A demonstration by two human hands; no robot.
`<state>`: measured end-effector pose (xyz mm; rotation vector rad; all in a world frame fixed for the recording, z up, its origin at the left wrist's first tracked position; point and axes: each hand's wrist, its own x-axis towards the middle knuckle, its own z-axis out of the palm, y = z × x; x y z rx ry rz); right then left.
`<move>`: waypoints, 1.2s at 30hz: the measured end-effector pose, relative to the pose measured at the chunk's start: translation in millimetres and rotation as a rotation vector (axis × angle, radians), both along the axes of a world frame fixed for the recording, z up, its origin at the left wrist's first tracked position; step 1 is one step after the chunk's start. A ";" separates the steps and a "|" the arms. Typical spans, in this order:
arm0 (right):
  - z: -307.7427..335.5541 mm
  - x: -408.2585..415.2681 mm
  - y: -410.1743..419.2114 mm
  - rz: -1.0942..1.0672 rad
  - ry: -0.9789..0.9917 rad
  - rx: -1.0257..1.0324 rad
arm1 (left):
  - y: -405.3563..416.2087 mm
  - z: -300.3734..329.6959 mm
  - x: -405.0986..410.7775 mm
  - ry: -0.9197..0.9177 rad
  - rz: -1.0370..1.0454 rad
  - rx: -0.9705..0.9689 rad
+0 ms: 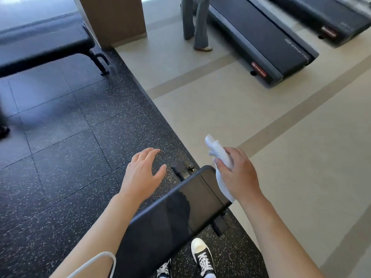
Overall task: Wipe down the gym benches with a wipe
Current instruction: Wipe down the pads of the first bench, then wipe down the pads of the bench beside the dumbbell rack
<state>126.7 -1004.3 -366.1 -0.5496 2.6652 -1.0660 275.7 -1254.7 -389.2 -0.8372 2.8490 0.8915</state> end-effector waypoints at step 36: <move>192.5 286.1 -124.3 1.053 0.093 -0.305 | 146.4 260.2 483.2 0.064 0.988 -0.333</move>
